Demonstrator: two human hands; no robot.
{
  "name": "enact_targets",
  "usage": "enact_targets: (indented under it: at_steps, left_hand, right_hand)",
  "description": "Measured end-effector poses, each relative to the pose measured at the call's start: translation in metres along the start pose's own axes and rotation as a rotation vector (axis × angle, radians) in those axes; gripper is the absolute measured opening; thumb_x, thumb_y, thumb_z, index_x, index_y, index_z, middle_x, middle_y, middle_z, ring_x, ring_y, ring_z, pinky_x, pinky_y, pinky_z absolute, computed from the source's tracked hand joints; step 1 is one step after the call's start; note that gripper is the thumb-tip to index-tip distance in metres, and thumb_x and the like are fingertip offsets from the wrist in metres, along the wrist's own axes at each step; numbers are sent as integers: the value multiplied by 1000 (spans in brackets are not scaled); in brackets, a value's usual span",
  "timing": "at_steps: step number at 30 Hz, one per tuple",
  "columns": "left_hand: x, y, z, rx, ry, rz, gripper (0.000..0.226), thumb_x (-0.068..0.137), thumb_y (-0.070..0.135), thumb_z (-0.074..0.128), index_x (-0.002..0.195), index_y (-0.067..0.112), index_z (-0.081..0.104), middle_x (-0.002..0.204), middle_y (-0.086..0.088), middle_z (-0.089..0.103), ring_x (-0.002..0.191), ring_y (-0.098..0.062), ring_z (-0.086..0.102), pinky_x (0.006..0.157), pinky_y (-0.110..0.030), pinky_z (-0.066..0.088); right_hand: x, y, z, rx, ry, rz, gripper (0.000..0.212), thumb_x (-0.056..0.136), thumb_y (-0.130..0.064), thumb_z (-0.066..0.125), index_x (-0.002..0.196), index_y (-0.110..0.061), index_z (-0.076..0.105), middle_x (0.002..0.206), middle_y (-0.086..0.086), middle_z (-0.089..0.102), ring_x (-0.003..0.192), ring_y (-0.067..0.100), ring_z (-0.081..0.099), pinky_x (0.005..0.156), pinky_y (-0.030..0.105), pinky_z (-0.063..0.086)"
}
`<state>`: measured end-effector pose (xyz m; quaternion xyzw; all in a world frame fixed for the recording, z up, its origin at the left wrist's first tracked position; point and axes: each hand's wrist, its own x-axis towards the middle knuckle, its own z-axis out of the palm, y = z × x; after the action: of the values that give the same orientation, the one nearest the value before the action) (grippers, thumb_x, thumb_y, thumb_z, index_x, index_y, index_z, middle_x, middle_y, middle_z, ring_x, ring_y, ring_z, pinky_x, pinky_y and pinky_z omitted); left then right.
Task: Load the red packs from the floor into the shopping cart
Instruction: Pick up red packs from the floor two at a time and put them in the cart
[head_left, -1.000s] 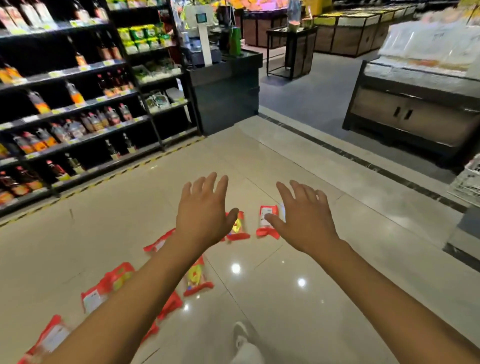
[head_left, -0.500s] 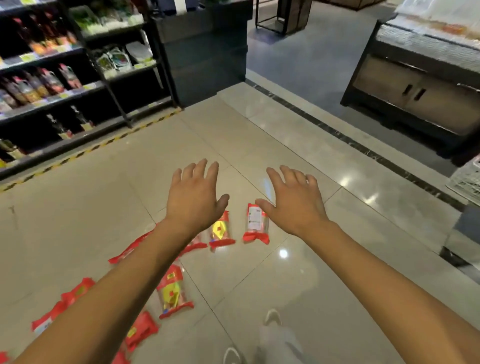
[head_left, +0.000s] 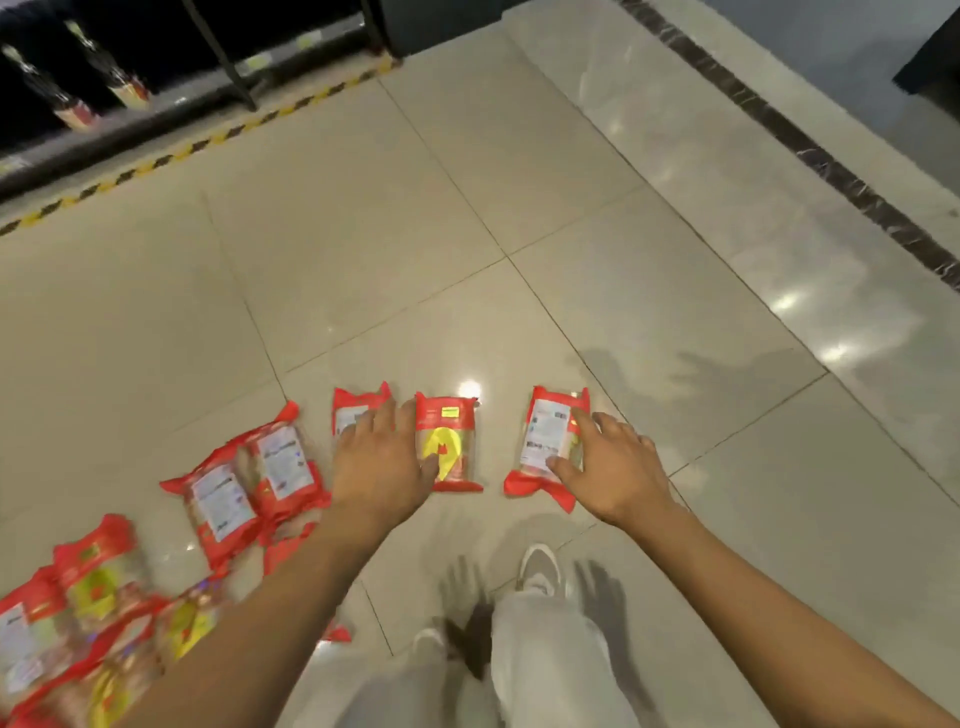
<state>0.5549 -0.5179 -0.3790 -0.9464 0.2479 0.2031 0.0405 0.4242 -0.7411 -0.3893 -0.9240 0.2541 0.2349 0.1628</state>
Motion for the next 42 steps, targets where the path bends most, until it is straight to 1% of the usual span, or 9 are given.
enact_targets:
  at_steps: [10, 14, 17, 21, 24, 27, 31, 36, 42]
  left_hand:
    - [238, -40, 371, -435, -255, -329, 89, 85, 58, 61, 153, 9, 33, 152, -18, 44, 139, -36, 44, 112, -44, 36]
    - [299, -75, 471, -768, -216, -513, 107, 55, 67, 69, 141, 7, 47, 136, -17, 58, 126, -36, 56, 105, -47, 46]
    - [310, -79, 488, -1018, -218, -630, 87, 60, 45, 92, 123, 4, 49, 108, -18, 69, 93, -35, 70, 77, -44, 58]
    - [301, -72, 486, -1181, -243, -704, 68, 57, 42, 96, 98, 3, 58, 58, -9, 59, 40, -21, 54, 39, -24, 40]
    - [271, -60, 439, -1265, -103, -746, 80, 43, 54, 95, 105, 13, 63, 79, -6, 71, 59, -23, 66, 52, -31, 54]
    - [226, -63, 346, -1354, 46, -706, 85, 36, 57, 95, 109, 25, 67, 100, -3, 78, 86, -23, 75, 81, -42, 62]
    - [142, -80, 159, -1439, 230, -652, 57, 63, 27, 95, 110, 20, 63, 101, -2, 76, 88, -19, 74, 78, -35, 59]
    - [-1, -112, -73, -1493, 465, -670, 67, 56, 40, 95, 111, 22, 60, 102, -1, 76, 93, -22, 75, 86, -45, 61]
    - [-188, -139, -239, -1428, 689, -733, 78, 47, 52, 94, 113, 21, 68, 100, -2, 80, 89, -22, 77, 84, -50, 62]
  right_hand:
    - [261, 101, 306, 490, -150, 361, 69, 88, -30, 70, 146, -10, 37, 136, 19, 58, 122, 38, 57, 92, 34, 43]
    - [327, 147, 407, 688, -108, 500, 88, 69, -60, 70, 137, -8, 46, 128, 13, 62, 113, 34, 62, 96, 42, 50]
    - [351, 161, 438, 895, -53, 522, 78, 63, -54, 85, 126, -16, 58, 114, 4, 73, 86, 12, 75, 75, 28, 60]
    - [351, 141, 415, 1028, -10, 535, 51, 70, -20, 88, 113, -6, 66, 98, 8, 76, 66, 7, 74, 50, 15, 53]
    - [332, 136, 375, 1037, 22, 550, 84, 47, -45, 88, 119, -14, 58, 102, 3, 74, 83, 20, 74, 76, 37, 60]
    - [296, 106, 286, 1032, 59, 476, 85, 45, -45, 86, 117, -20, 49, 105, 3, 73, 90, 26, 73, 82, 45, 59]
    - [213, 19, 107, 1097, 72, 262, 65, 66, -18, 88, 116, -19, 46, 103, 2, 72, 83, 21, 73, 62, 33, 58]
    - [87, -84, -100, 1144, 36, -36, 71, 57, -28, 90, 114, -38, 49, 110, -7, 72, 94, 19, 74, 75, 52, 61]
    - [-53, -180, -250, 1083, -31, -382, 68, 57, -29, 89, 112, -42, 50, 106, -9, 73, 94, 17, 74, 80, 53, 60]
